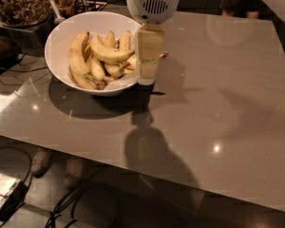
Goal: Pick banana from white bowl
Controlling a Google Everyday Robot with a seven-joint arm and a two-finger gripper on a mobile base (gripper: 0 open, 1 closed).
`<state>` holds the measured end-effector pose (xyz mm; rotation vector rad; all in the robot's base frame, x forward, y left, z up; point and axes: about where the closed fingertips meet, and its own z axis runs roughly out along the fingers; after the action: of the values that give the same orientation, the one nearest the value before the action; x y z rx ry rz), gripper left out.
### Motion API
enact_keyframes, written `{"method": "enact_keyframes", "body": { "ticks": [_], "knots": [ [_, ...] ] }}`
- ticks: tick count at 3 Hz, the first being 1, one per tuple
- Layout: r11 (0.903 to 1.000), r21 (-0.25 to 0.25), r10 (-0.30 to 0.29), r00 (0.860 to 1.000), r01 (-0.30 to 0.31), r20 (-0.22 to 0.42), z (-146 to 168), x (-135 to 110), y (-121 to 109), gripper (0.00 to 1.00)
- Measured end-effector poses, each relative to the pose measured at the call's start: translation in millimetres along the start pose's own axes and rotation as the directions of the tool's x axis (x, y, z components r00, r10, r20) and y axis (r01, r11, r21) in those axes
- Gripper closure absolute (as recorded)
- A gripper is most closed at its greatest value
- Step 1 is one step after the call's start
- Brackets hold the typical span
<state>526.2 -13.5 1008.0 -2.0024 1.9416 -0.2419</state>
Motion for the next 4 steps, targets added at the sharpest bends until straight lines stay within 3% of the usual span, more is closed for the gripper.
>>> {"method": "enact_keyframes", "body": {
  "ticks": [1, 2, 3, 4],
  "knots": [
    [0.9993, 0.031, 0.022, 1.0, -0.022, 0.007, -3.0, -2.3, -3.0, 0.0],
    [0.9947, 0.058, 0.087, 0.996, -0.085, -0.03, 2.7, -14.5, -23.6, 0.0],
    [0.9924, 0.067, 0.109, 0.99, -0.103, -0.086, 18.1, -38.1, -49.2, 0.0],
    [0.9924, 0.084, 0.095, 0.993, -0.09, -0.066, 18.6, -49.7, -54.2, 0.0]
  ]
}}
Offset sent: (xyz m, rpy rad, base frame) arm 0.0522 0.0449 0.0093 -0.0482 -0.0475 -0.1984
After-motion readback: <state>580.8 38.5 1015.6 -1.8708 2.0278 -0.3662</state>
